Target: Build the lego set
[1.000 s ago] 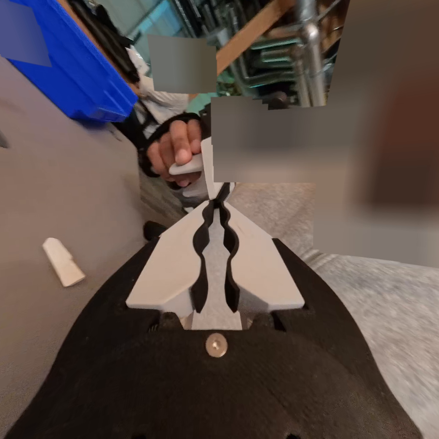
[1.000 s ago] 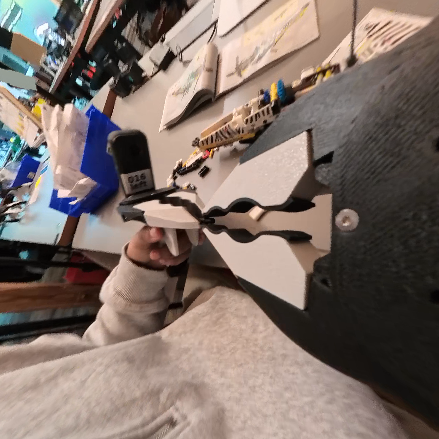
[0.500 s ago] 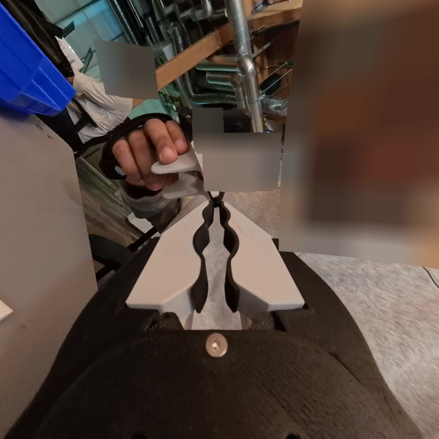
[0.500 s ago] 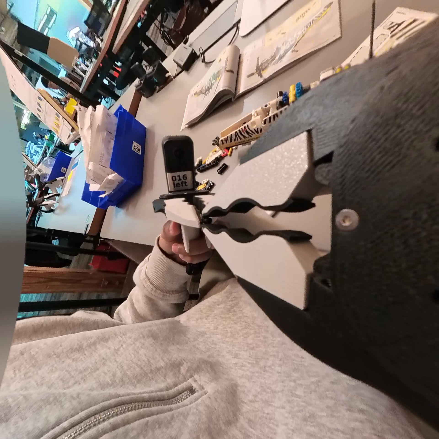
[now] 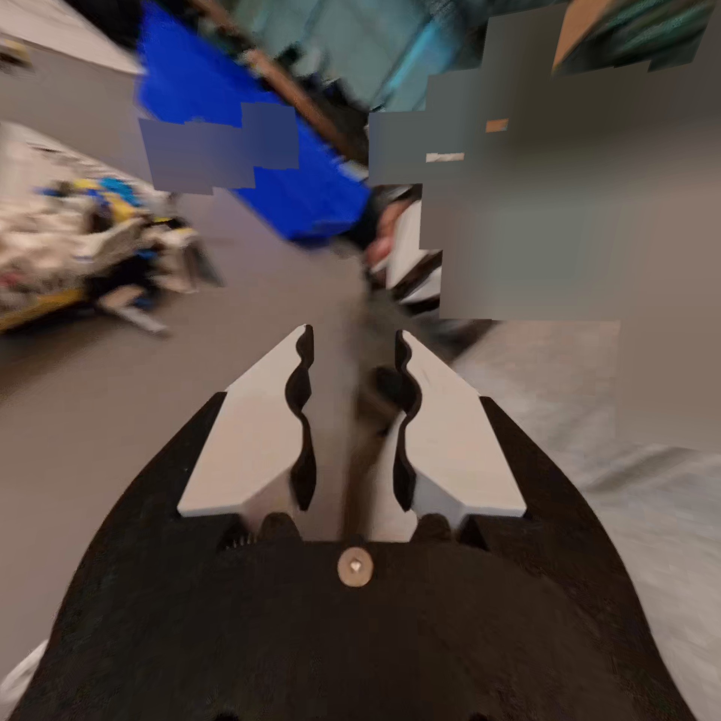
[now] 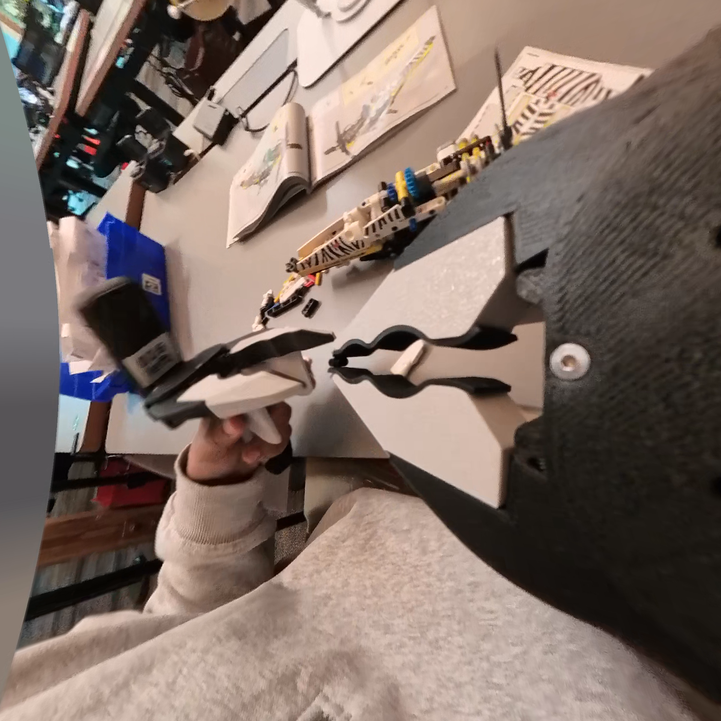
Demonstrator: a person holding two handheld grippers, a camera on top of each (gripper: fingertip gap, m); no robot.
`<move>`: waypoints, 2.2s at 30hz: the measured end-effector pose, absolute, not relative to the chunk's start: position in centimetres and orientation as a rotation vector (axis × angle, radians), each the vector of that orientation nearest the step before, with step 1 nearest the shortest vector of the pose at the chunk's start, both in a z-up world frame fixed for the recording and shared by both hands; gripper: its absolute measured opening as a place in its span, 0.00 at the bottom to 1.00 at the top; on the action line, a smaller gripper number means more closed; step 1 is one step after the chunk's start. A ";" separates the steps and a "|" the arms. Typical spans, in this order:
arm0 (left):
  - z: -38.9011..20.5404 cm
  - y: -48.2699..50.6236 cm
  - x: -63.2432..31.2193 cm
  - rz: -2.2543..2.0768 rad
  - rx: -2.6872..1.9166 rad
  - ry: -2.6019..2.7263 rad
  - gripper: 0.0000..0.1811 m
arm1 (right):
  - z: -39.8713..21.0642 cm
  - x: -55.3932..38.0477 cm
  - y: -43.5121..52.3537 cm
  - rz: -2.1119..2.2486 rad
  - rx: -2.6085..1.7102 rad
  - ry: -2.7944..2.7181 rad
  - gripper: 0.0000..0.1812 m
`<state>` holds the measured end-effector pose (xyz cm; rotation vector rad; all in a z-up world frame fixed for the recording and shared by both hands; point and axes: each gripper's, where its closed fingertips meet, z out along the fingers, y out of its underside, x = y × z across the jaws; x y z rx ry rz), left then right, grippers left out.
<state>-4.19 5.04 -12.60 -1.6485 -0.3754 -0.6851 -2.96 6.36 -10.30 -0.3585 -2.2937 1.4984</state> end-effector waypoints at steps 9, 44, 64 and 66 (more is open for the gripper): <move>-20.1 6.1 -4.3 -0.100 -2.125 -0.293 0.20 | -13.1 -4.0 6.9 1.444 -0.486 -2.342 0.02; -22.3 6.5 -4.0 -0.292 -2.241 -0.375 0.07 | -22.0 -5.8 7.2 1.038 -0.587 -2.651 0.02; -23.0 4.5 -4.4 0.052 -2.355 0.019 0.17 | -21.9 -5.7 7.3 0.974 -0.502 -2.576 0.02; -23.0 4.3 -4.2 0.002 -2.356 0.001 0.14 | -21.3 -5.0 6.8 1.011 -0.479 -2.569 0.02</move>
